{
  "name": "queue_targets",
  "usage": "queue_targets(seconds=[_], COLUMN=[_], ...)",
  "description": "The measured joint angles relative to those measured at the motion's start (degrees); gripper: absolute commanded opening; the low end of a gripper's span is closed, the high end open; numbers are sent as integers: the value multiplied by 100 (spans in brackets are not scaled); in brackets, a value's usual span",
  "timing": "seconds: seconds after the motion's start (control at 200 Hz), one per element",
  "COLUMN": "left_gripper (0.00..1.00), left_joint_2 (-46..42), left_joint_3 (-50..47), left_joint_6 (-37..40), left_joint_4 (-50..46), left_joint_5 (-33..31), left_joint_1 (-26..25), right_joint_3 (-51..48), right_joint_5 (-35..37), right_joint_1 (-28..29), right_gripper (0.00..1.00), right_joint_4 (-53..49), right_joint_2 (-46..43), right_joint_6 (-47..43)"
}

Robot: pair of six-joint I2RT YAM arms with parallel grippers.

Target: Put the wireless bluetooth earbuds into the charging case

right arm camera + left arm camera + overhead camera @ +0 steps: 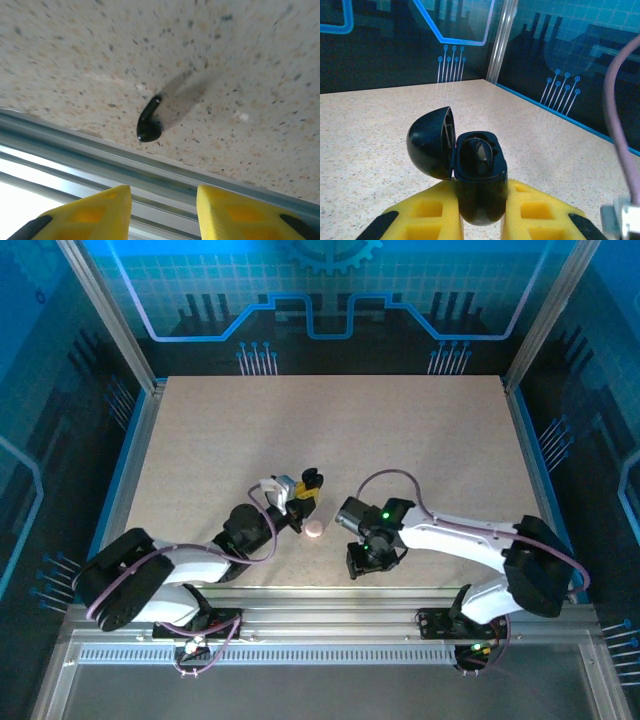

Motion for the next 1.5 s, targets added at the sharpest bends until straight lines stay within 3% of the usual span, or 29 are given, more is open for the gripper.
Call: queue_targets(seconds=[0.51, 0.925, 1.141, 1.216, 1.381, 1.501], left_gripper=[7, 7, 8, 7, 8, 7], left_joint_2=[-817, -1023, -1029, -1029, -1029, -1029], left_joint_3=[-166, -168, -168, -168, -168, -168], left_joint_6=[146, 216, 282, 286, 304, 304], left_joint_4=[-1073, -1394, -1440, -1458, -1473, -1473], left_joint_5=[-212, -238, -258, -278, -278, -278], left_joint_1=[44, 70, 74, 74, 74, 74], right_joint_3=[470, 457, 365, 321, 282, 251], right_joint_5=[-111, -50, 256, 393, 529, 483], right_joint_1=[107, -90, -514, -708, -907, -907], right_gripper=[34, 24, 24, 25, 40, 41], right_joint_4=[389, 269, 190, 168, 151, 155], right_joint_2=[1517, 1517, 1399, 1342, 1167, 940], right_joint_6=[107, 70, 17, -22, -133, -168])
